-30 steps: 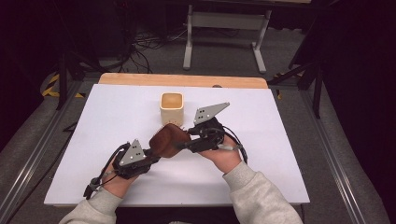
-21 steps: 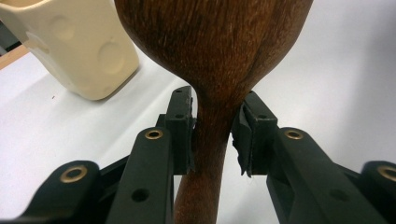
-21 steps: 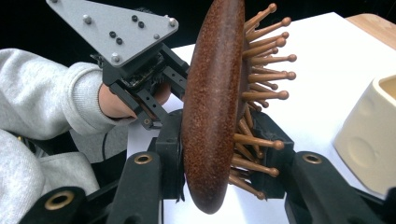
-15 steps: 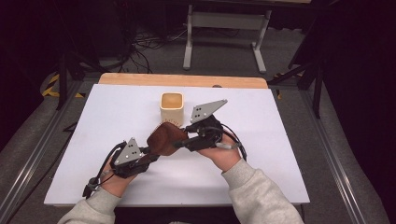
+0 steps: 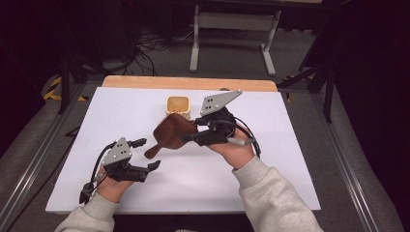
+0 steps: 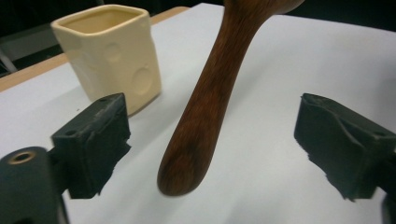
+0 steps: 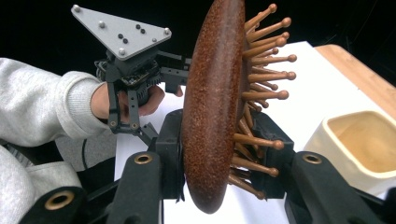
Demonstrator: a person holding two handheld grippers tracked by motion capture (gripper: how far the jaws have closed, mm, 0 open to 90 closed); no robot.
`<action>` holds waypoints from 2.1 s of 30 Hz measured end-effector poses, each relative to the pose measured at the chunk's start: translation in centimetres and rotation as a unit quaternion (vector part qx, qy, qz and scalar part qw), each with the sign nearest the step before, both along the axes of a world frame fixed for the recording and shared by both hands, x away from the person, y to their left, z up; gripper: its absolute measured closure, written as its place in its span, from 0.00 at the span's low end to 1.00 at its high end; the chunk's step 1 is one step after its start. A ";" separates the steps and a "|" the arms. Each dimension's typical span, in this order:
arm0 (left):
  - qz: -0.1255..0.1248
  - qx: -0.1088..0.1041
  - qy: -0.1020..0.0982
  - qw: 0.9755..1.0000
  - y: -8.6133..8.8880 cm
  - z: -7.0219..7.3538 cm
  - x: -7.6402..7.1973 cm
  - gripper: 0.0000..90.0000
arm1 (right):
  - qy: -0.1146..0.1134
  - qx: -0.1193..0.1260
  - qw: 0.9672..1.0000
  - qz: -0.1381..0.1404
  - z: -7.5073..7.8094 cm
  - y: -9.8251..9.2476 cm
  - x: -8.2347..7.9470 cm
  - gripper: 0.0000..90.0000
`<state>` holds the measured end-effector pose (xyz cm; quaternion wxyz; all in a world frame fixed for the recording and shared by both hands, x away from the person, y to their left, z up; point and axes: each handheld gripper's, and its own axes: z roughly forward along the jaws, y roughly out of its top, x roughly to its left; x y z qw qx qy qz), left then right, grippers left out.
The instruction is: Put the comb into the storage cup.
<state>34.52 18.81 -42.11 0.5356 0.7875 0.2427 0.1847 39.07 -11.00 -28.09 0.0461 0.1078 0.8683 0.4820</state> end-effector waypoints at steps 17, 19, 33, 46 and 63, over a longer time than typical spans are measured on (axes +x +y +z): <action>0.049 -0.022 -0.015 0.998 2.9 -0.4 0.3 0.01 | -0.031 0.007 0.999 -0.024 3.6 -0.9 0.6 0.68; 0.050 -0.026 -0.015 0.998 3.2 -0.4 0.3 0.01 | -0.033 0.008 0.999 -0.026 3.9 -1.1 0.7 0.68; 0.059 -0.026 0.009 0.998 4.5 -1.6 1.2 0.00 | -0.048 0.012 0.997 -0.058 5.9 -2.0 2.0 0.68; 0.069 -0.025 0.001 0.997 4.9 -2.2 1.2 0.01 | -0.061 0.003 0.994 -0.091 6.9 -2.1 3.6 0.68; 0.084 -0.017 -0.002 0.996 5.1 -2.6 1.2 0.01 | -0.059 -0.012 0.989 -0.133 6.8 -2.5 6.1 0.67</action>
